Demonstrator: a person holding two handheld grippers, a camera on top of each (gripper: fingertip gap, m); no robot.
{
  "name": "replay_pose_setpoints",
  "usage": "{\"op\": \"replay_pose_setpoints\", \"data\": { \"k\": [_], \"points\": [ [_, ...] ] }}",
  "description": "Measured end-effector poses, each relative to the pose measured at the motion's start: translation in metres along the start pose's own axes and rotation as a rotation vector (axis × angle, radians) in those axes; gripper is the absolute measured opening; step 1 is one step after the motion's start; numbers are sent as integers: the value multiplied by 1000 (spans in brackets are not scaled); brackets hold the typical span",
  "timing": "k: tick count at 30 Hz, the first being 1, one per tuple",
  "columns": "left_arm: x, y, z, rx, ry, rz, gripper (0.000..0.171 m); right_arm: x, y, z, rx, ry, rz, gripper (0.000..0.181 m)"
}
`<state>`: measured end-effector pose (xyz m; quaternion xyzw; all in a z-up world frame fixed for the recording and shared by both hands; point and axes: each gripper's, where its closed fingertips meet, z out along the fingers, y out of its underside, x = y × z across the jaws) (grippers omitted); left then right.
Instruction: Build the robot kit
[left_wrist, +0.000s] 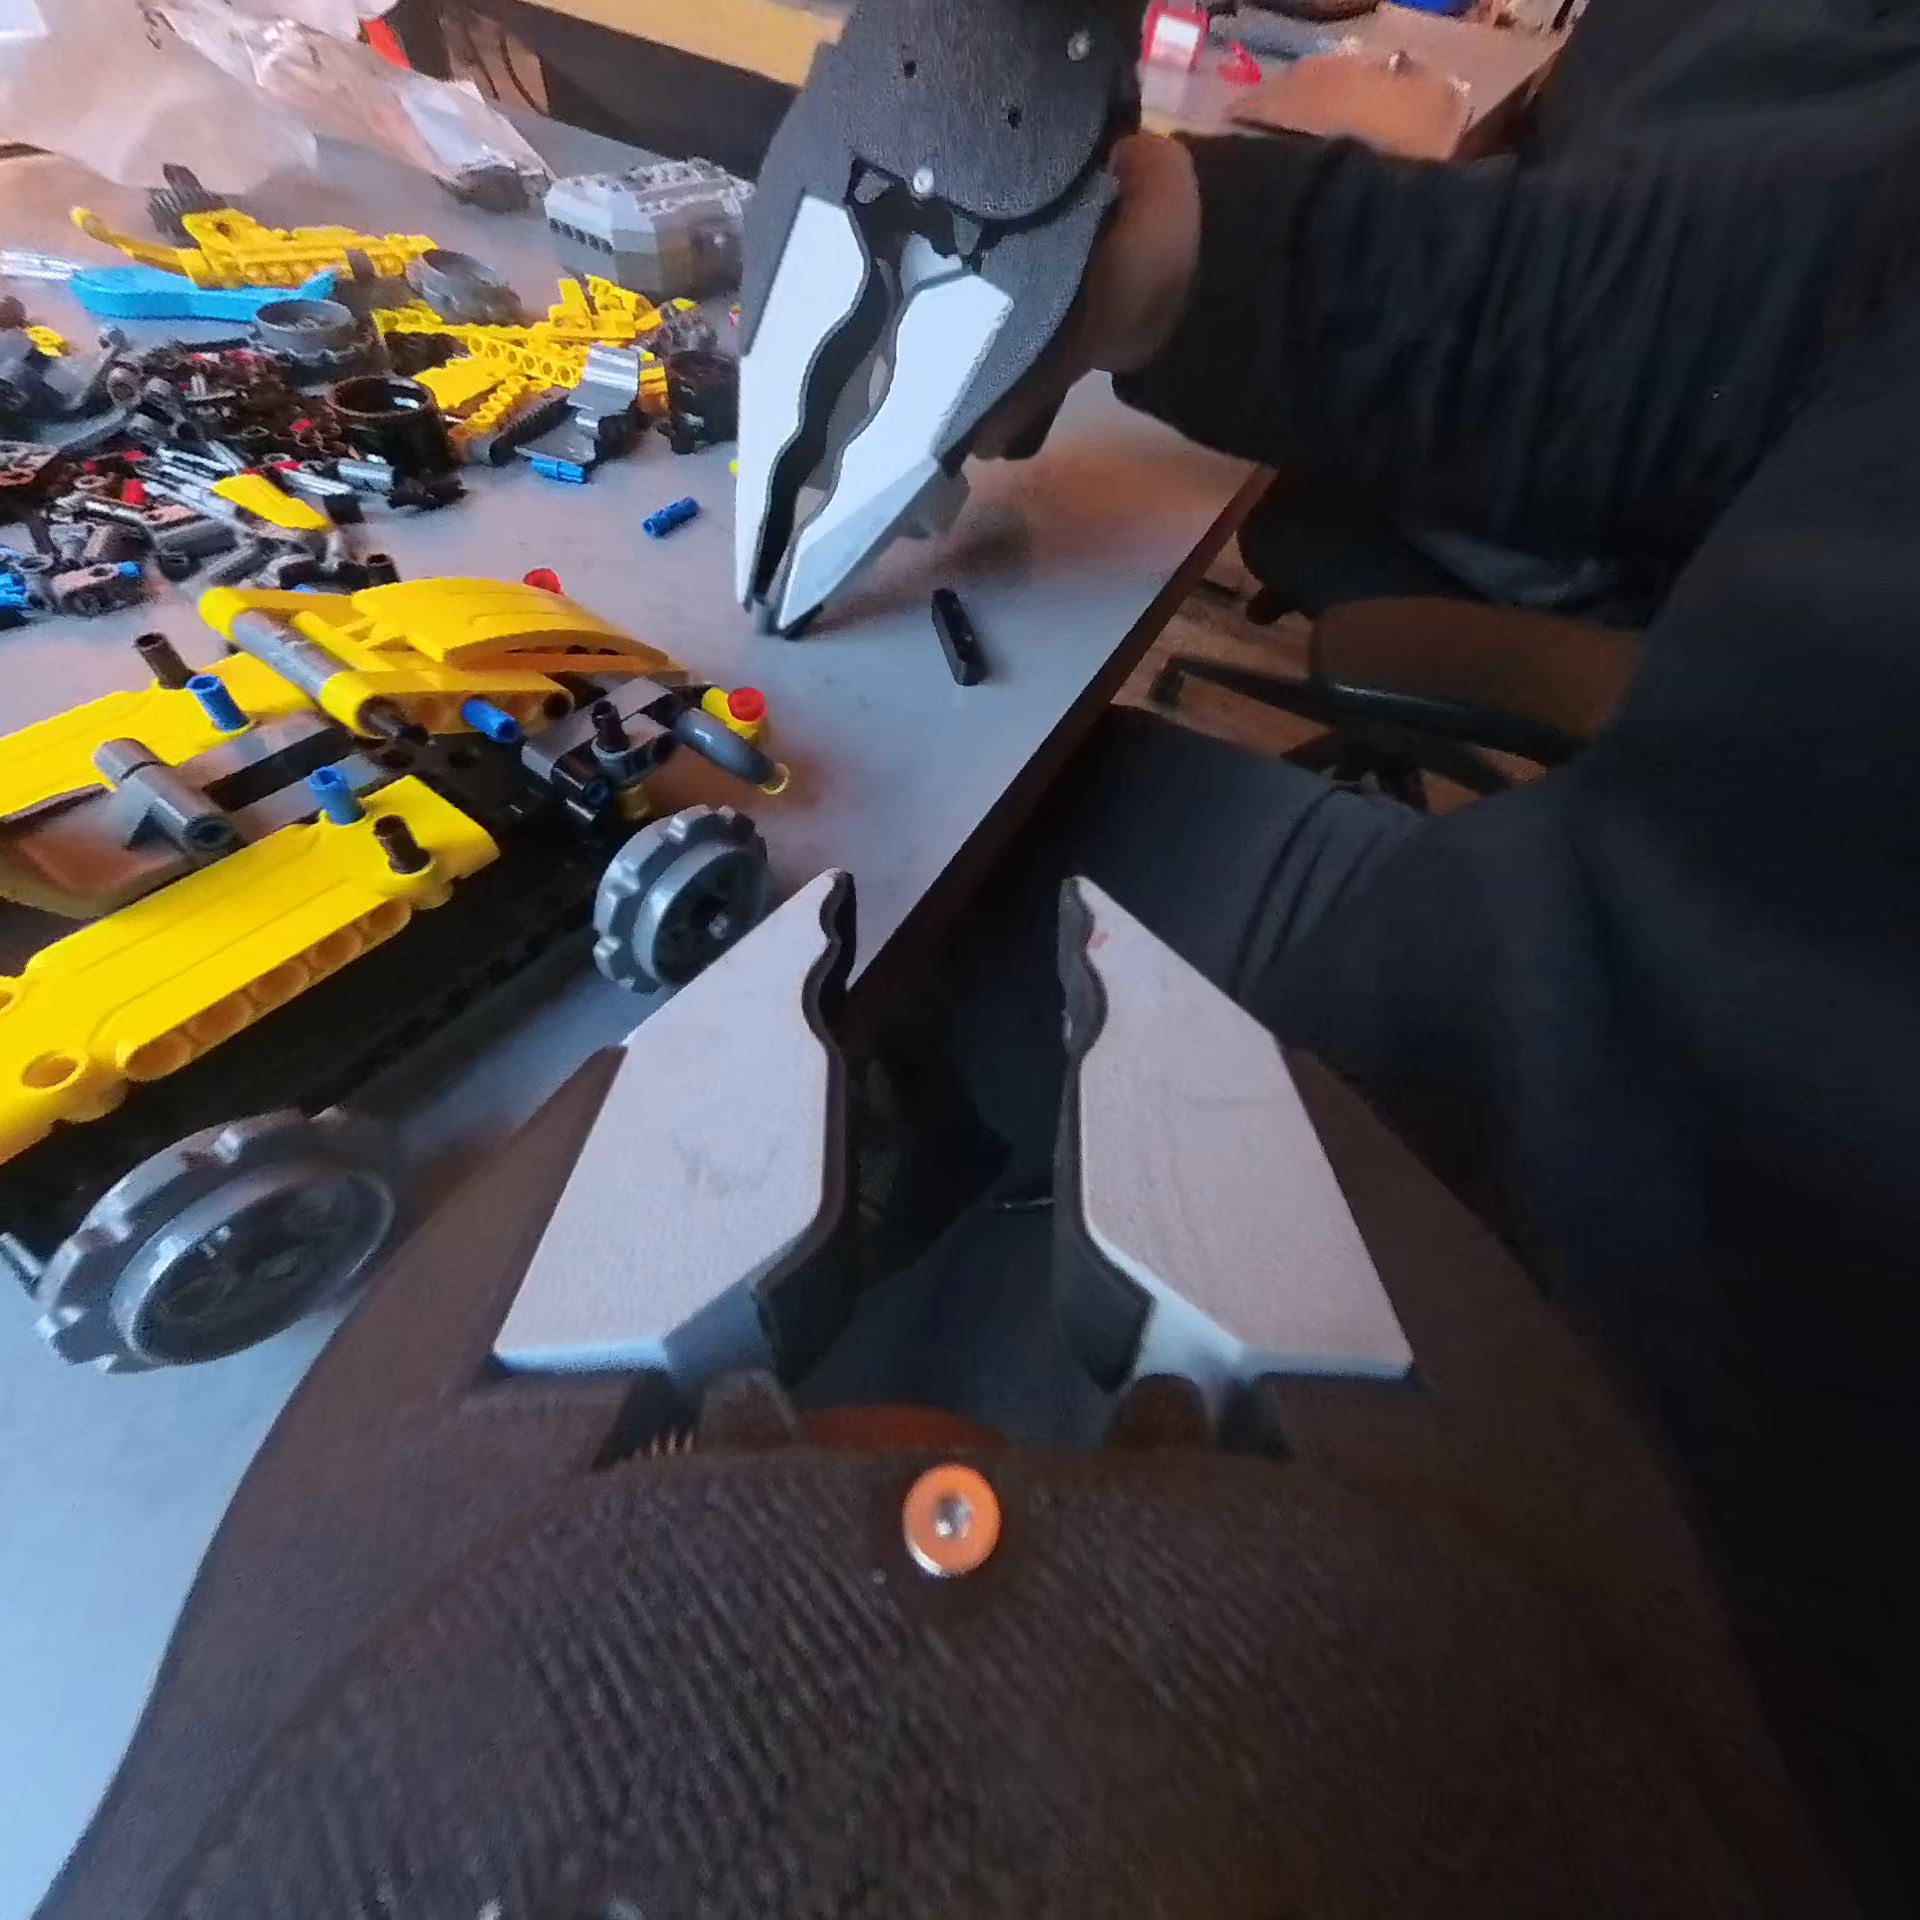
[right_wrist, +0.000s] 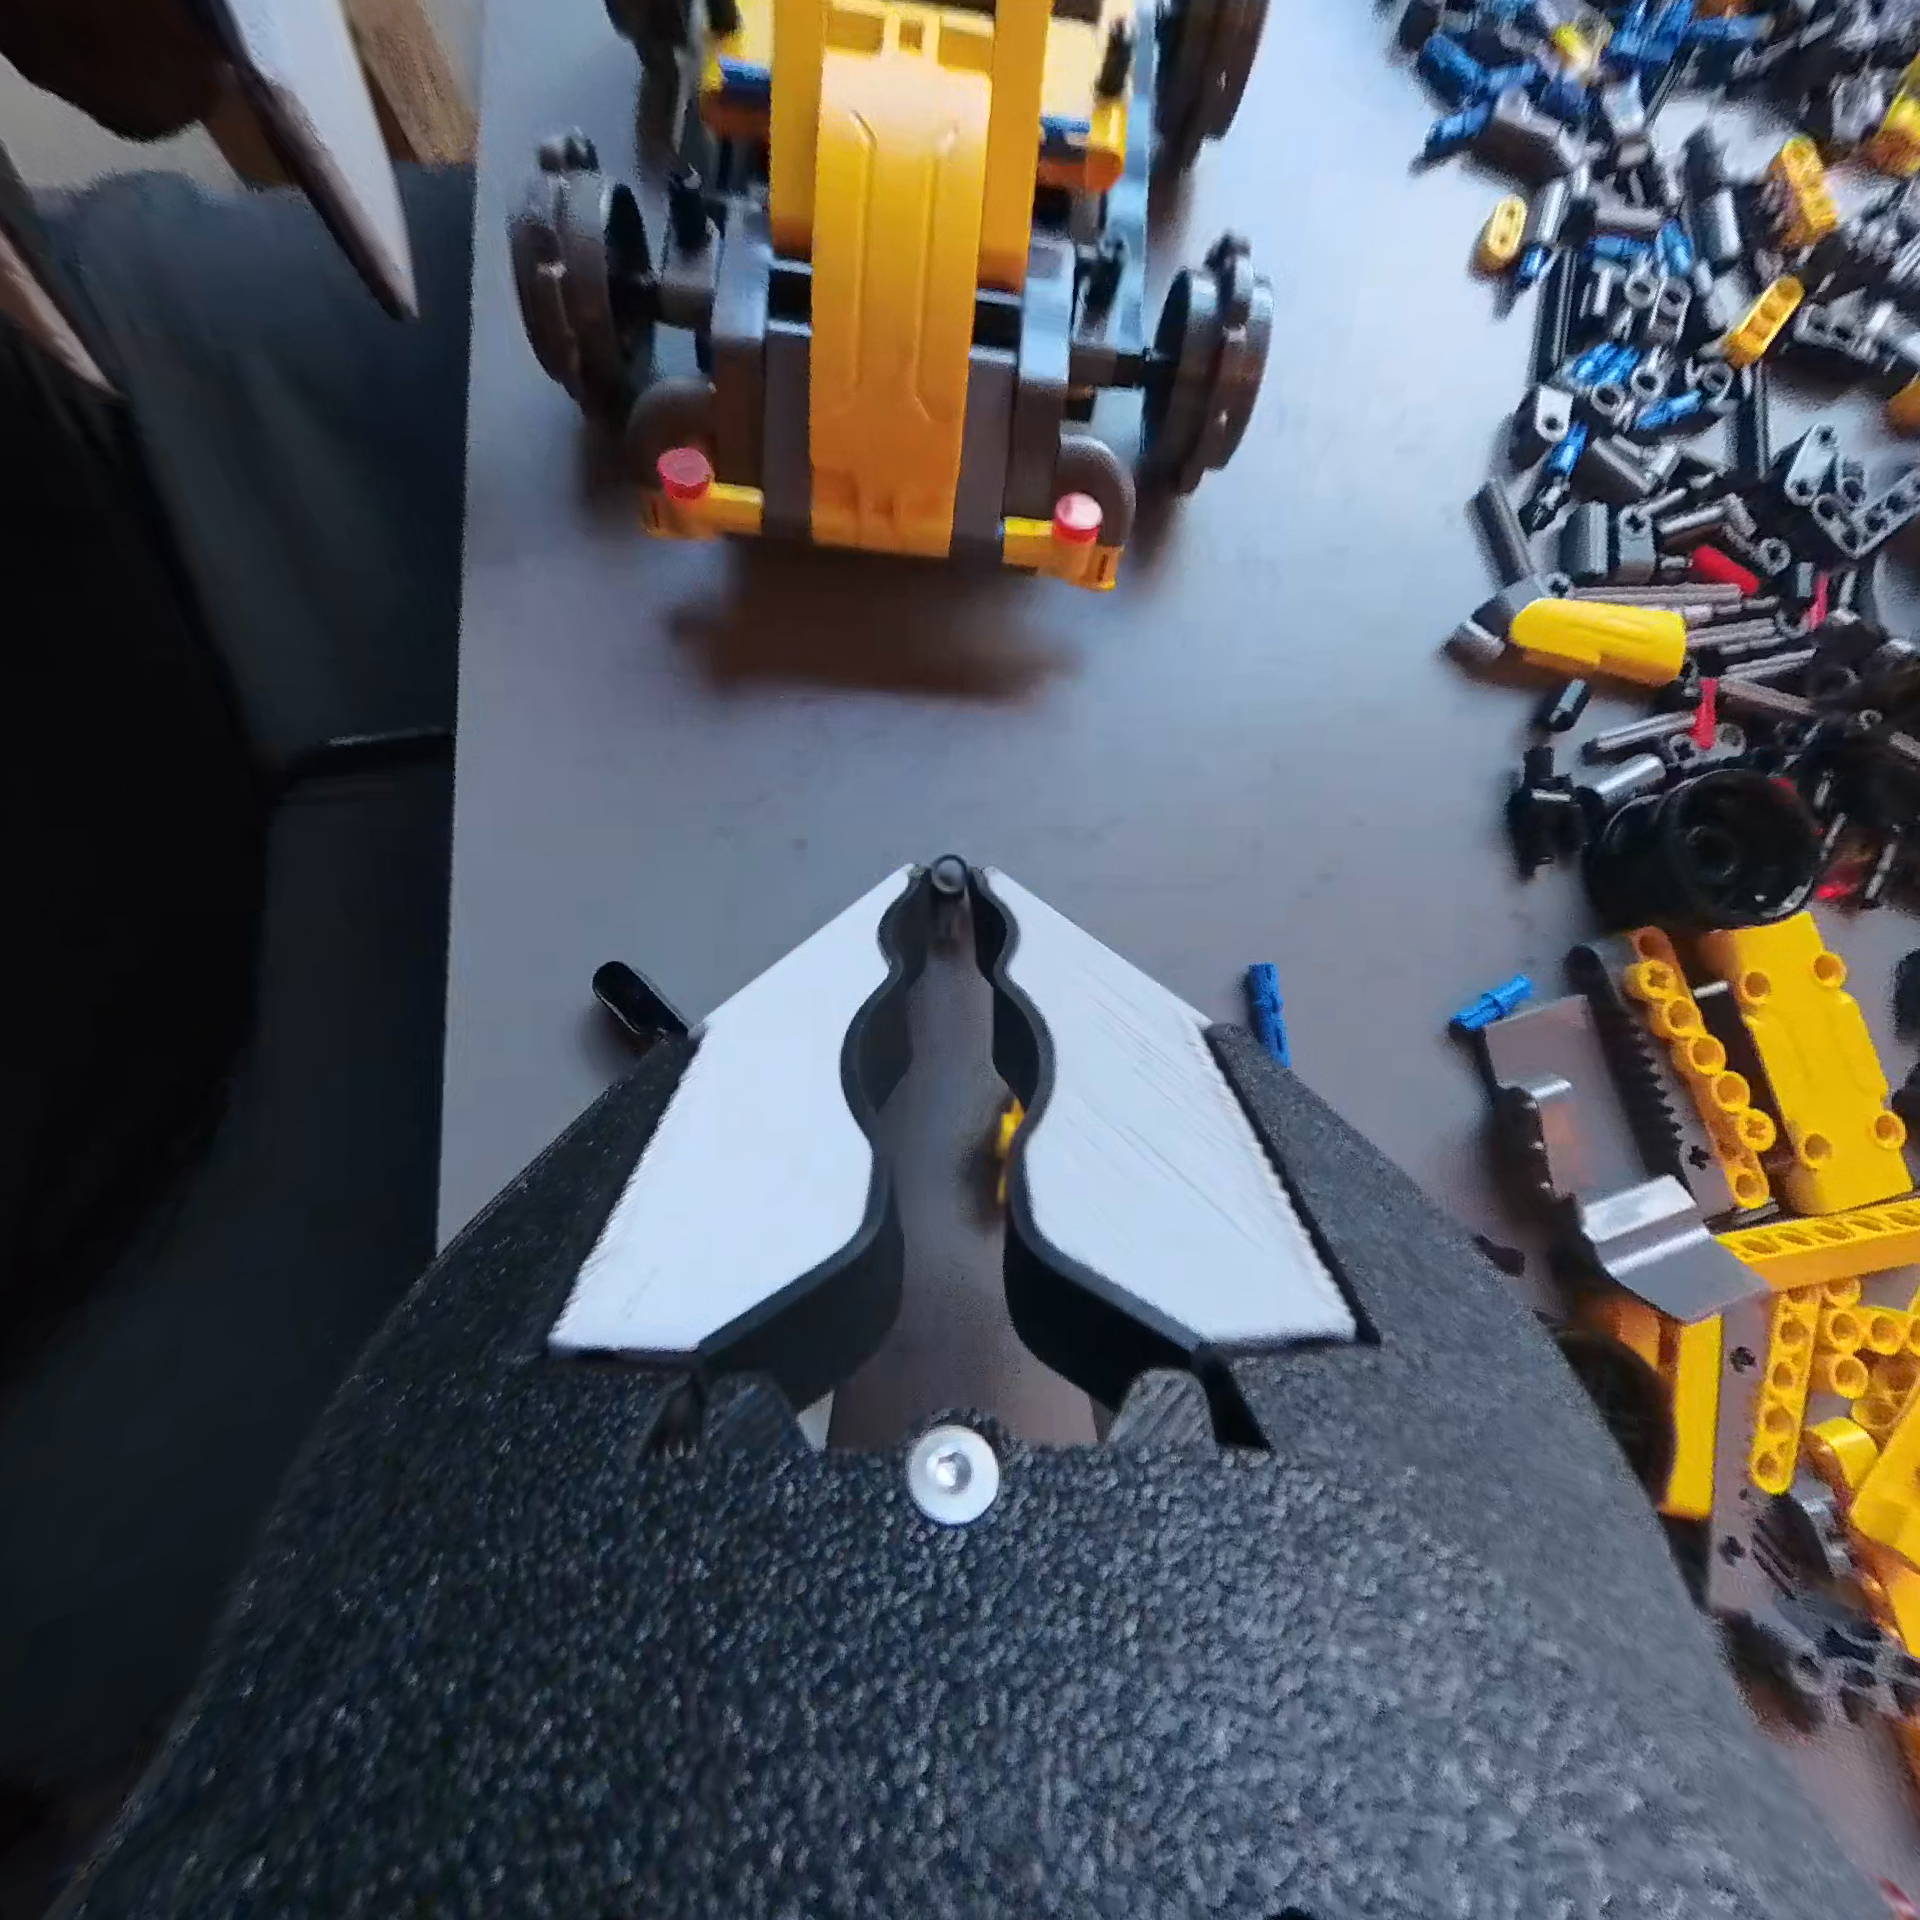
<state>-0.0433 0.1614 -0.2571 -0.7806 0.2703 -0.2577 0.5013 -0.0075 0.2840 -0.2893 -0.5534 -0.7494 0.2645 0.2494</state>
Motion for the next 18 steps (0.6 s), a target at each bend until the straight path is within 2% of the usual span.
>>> {"op": "replay_pose_setpoints", "data": {
  "k": [5, 9, 12, 18],
  "points": [
    [6, -5, 14, -22, -12, 31, 35, -3, -1, -9, 62, 31, -23, 15],
    [14, -15, 24, -30, -4, 37, 35, -1, -2, -33, 120, 64, -17, 17],
    [17, -16, 30, -56, -19, 66, 35, 6, 9, -50, 127, 95, 31, 17],
    [11, -29, 40, -86, -74, 64, 34, 13, 32, -43, 65, 96, 112, 20]
  ]
}}
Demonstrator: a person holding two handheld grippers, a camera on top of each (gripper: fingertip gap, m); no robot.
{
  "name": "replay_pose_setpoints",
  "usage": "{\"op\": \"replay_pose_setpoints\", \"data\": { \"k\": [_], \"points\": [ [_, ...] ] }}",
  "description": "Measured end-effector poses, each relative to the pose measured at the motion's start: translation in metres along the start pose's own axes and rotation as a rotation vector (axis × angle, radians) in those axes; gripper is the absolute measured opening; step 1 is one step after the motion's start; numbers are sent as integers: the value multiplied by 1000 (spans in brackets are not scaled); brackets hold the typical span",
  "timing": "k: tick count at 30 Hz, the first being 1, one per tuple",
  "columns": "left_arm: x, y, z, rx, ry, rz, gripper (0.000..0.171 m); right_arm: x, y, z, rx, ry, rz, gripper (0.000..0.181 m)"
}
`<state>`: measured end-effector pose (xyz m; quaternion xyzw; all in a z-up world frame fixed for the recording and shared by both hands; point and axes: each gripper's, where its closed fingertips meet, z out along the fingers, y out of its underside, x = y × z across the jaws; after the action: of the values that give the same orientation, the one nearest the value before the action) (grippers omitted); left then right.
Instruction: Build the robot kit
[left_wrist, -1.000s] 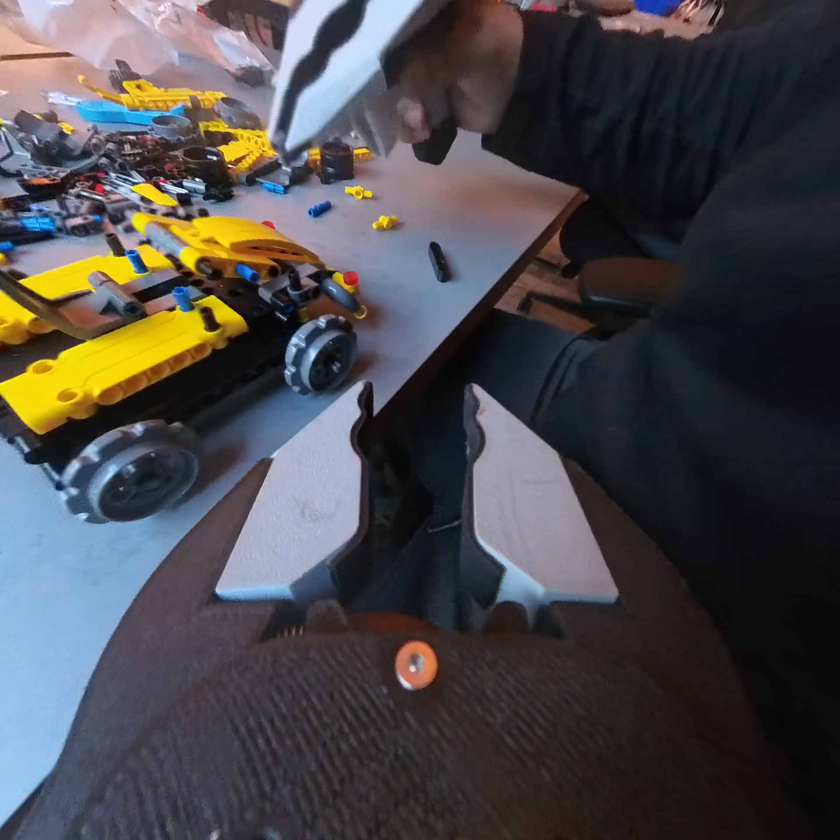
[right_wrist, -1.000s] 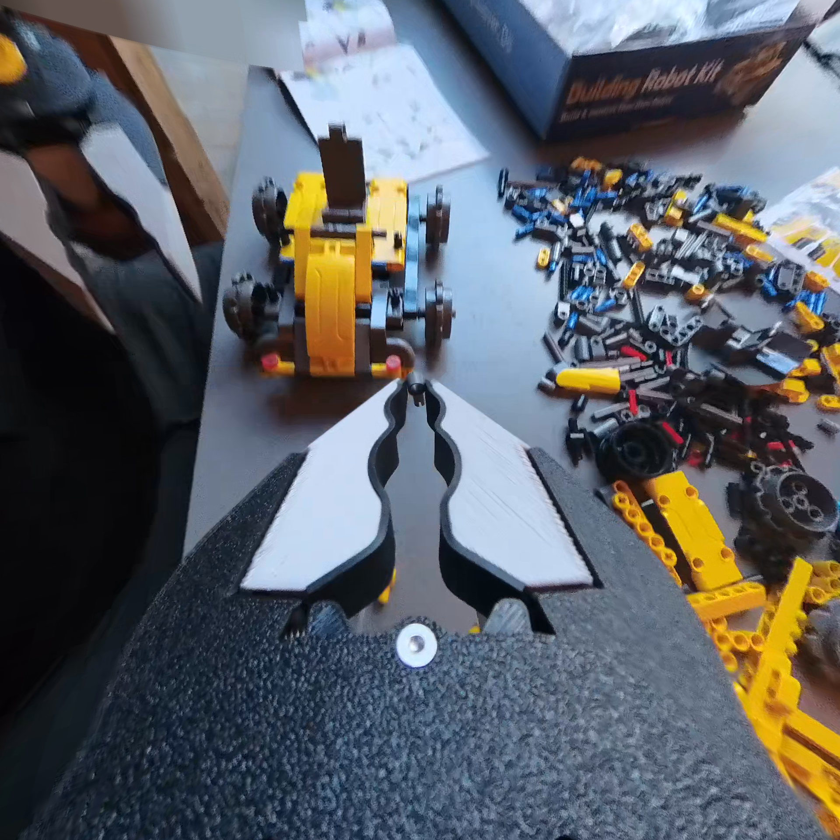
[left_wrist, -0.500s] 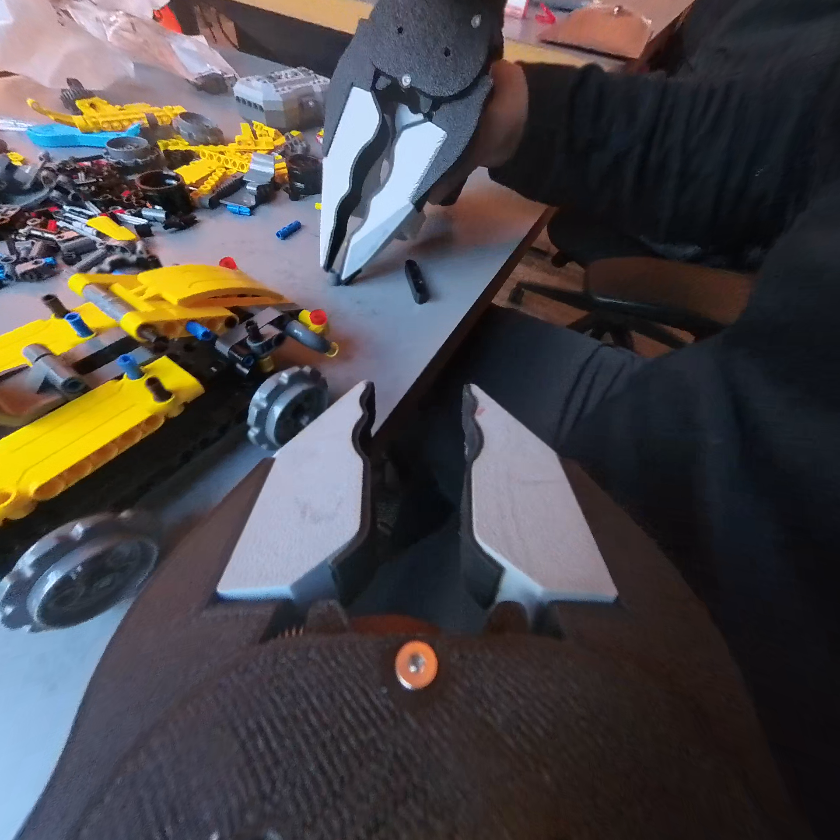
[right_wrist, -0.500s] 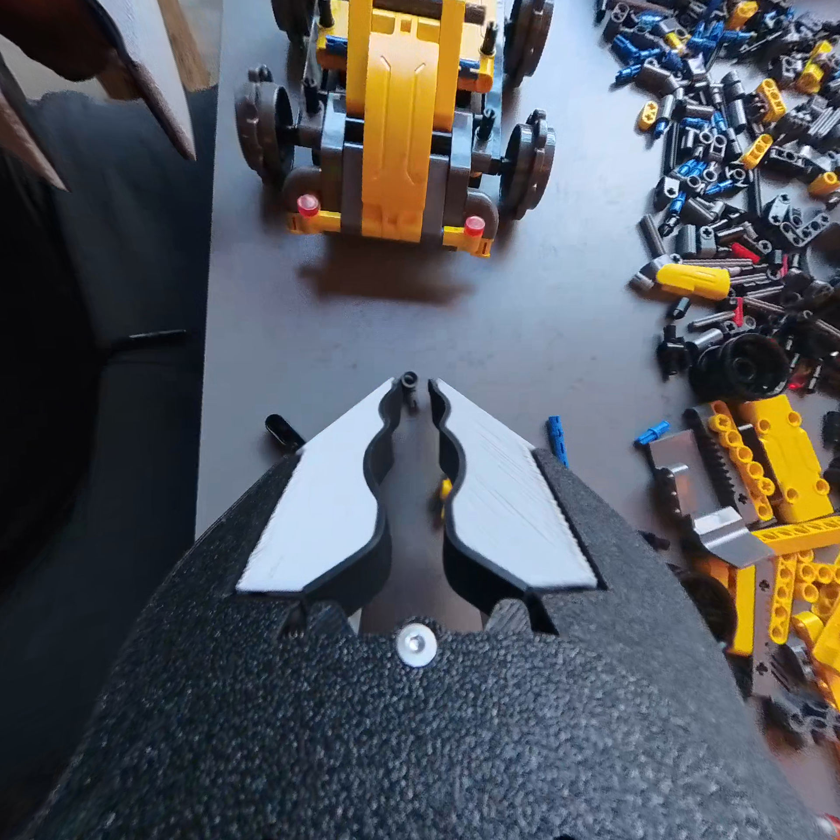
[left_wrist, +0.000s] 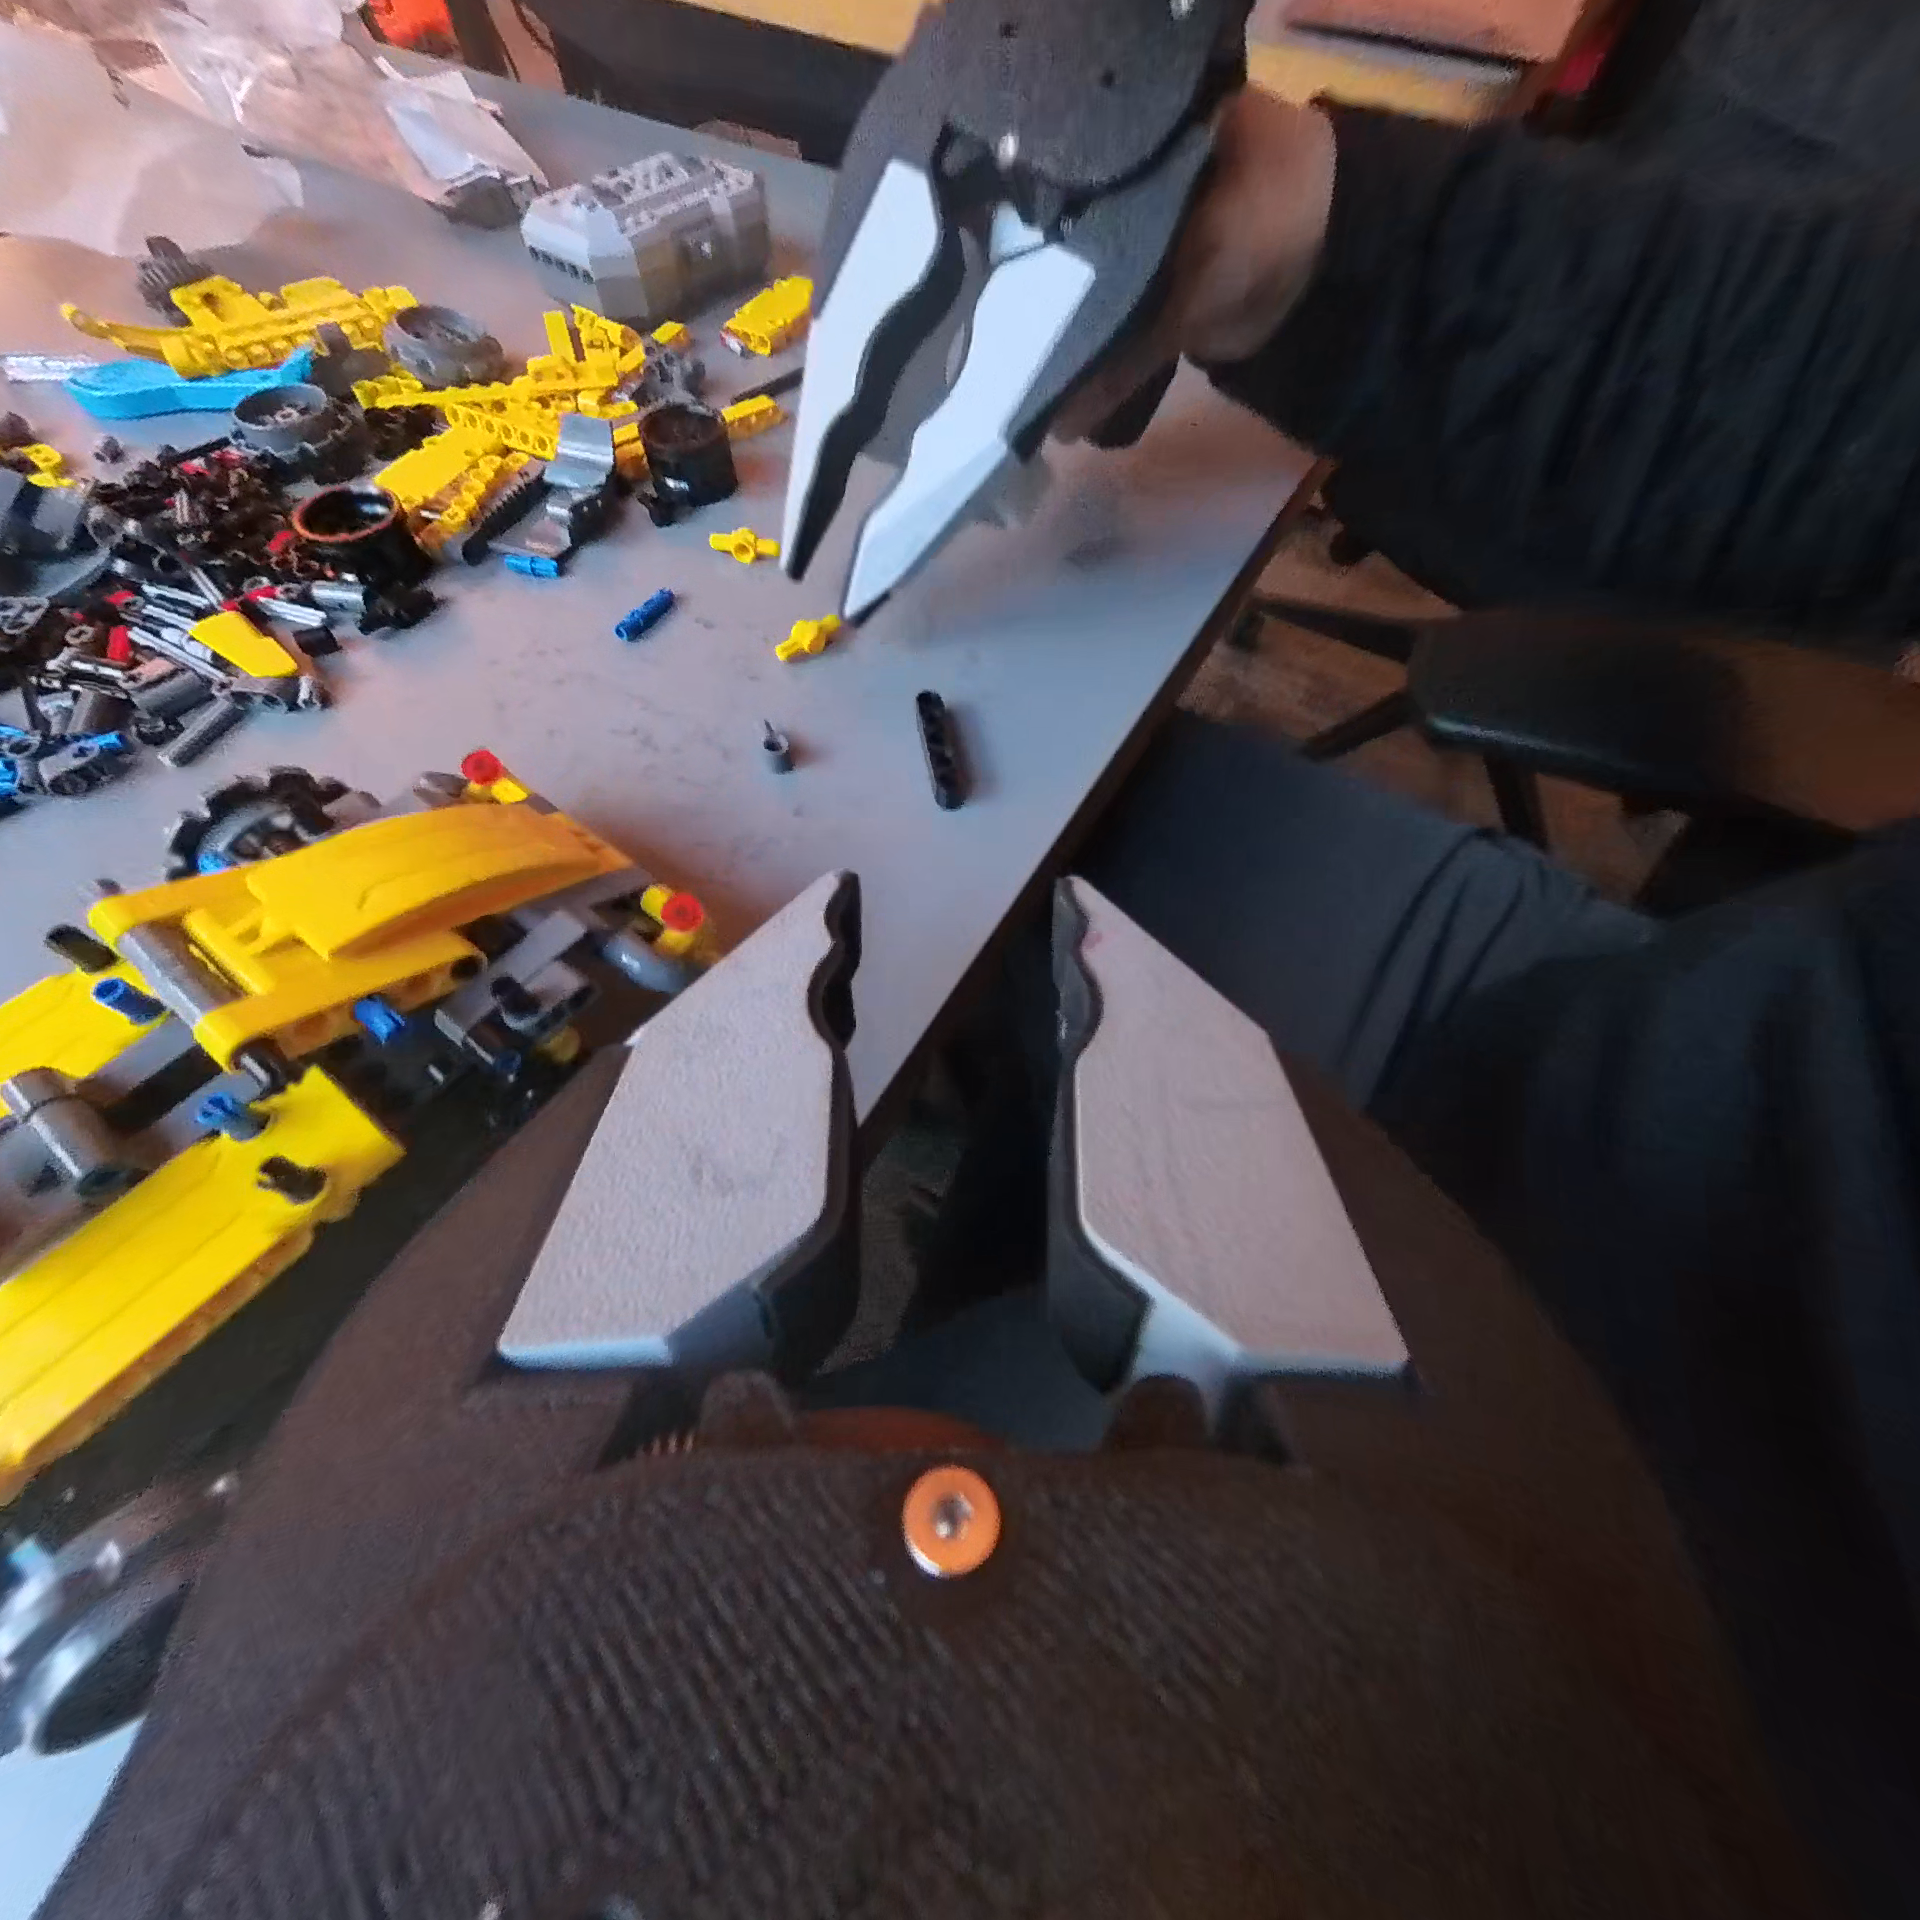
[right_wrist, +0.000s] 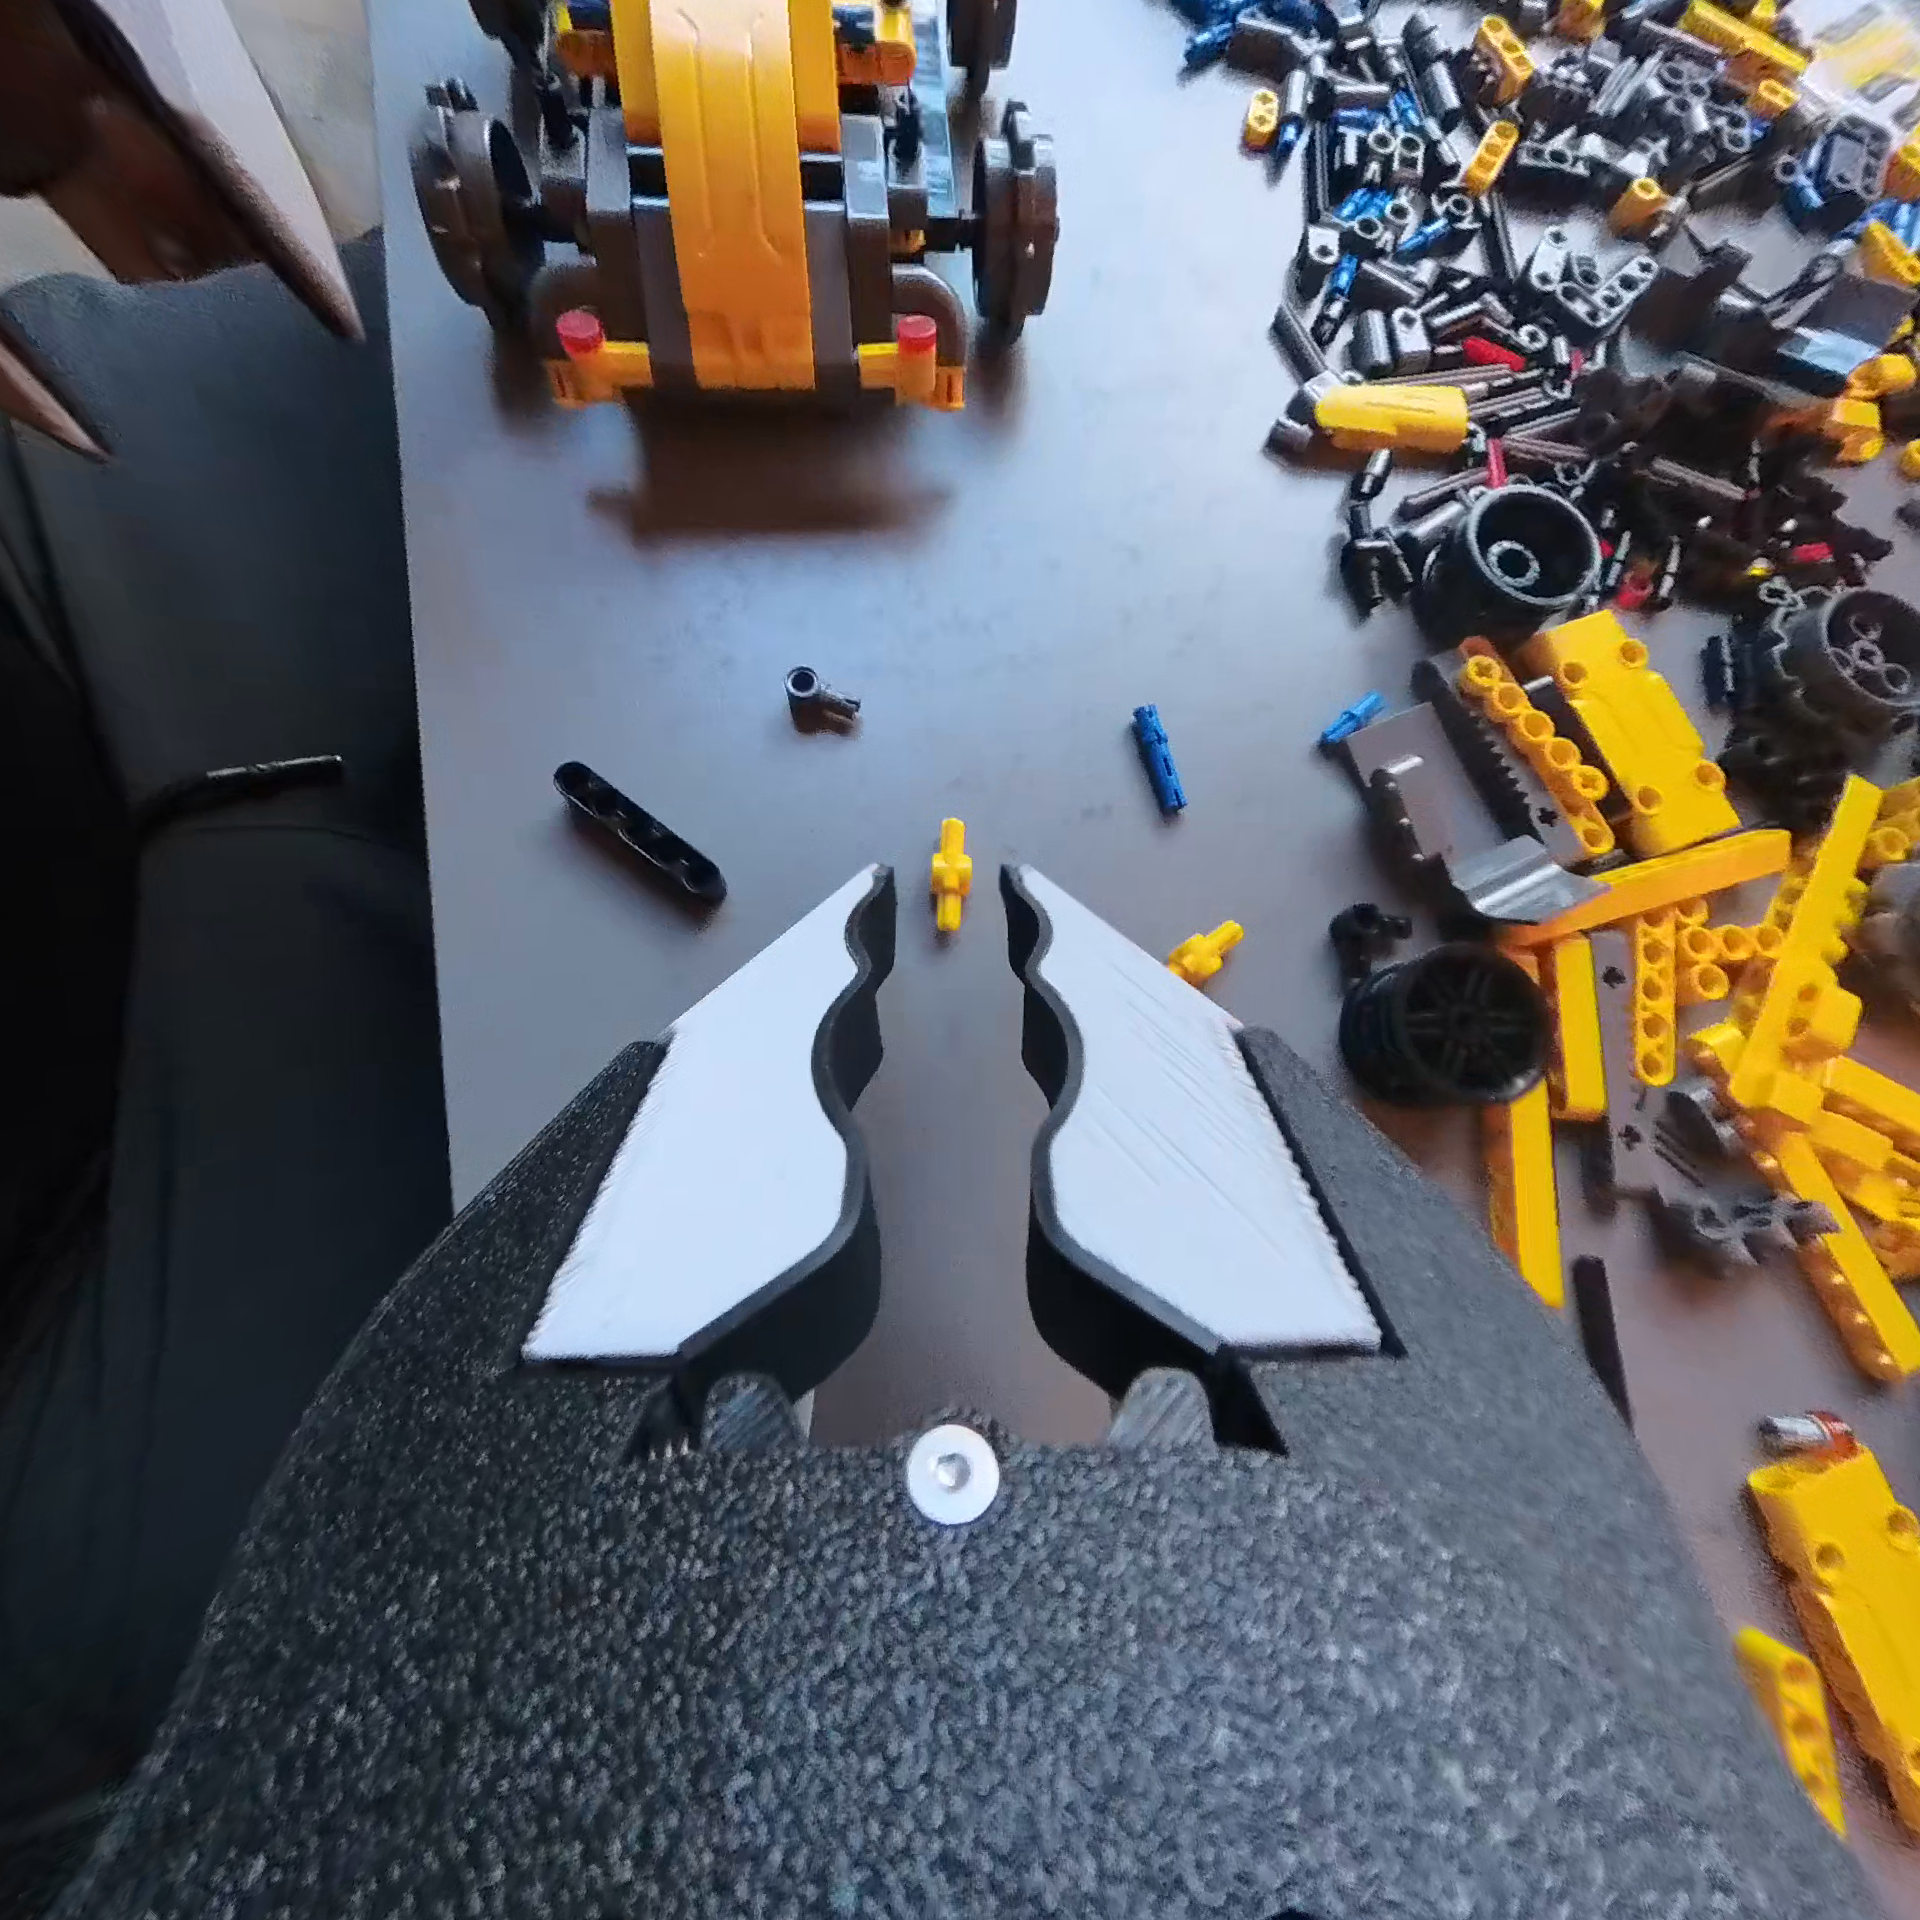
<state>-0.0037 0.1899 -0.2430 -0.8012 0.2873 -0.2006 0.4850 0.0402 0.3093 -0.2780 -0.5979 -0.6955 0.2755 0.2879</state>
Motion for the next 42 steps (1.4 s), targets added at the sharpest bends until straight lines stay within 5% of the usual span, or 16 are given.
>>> {"op": "replay_pose_setpoints", "data": {
  "k": [7, 19, 29, 37, 42],
  "points": [
    [2, 5, 4, -21, -22, -20, 33, -26, -32, 15, 57, -85, -132, 18],
    [7, 27, -1, -18, 5, 4, 31, -33, -26, 40, -37, -195, -150, 7],
    [5, 23, -10, 18, -26, 104, 31, -17, -62, 10, 224, -142, 75, 7],
    [-2, 18, -8, 12, -43, 79, 31, -9, -58, 3, 297, -101, 158, 7],
    [-7, -5, -7, 57, -43, 25, 30, -30, -81, -11, 455, -198, 174, 7]
  ]
}}
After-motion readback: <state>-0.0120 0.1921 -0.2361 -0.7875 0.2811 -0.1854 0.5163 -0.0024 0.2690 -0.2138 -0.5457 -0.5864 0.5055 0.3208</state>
